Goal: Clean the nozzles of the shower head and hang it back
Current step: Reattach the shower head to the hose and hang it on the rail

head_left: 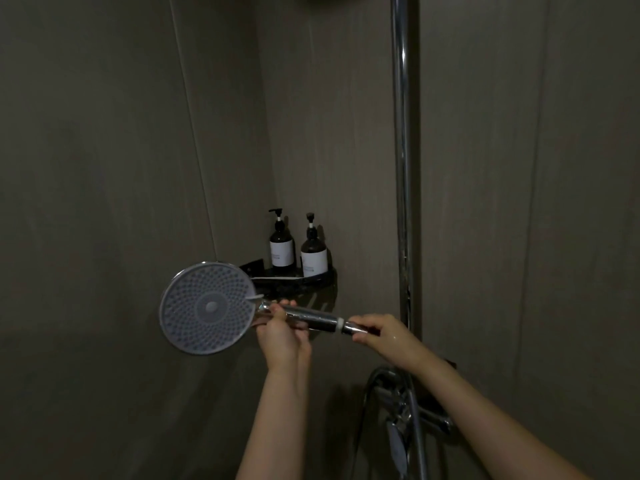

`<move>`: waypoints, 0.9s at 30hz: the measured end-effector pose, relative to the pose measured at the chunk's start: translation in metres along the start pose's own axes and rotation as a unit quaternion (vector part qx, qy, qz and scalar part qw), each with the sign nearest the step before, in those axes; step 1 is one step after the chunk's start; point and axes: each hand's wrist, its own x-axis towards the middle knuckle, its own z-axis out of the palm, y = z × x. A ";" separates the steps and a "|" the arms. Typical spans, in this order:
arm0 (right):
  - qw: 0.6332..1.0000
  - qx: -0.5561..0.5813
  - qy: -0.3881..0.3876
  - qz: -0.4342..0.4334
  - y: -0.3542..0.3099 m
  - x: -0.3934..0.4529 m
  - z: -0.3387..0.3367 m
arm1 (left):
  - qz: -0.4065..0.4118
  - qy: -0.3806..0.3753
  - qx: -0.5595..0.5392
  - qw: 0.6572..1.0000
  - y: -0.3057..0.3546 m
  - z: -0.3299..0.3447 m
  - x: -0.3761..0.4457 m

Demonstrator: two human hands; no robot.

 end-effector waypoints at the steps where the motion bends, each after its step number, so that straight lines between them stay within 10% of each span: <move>1: 1.000 -0.008 0.001 -0.003 -0.001 0.001 -0.001 | -0.006 -0.001 0.000 1.000 0.000 -0.001 0.000; 27: 0.998 -0.021 -0.002 0.053 -0.017 -0.003 0.025 | -0.054 0.033 -0.122 0.991 -0.008 -0.046 0.017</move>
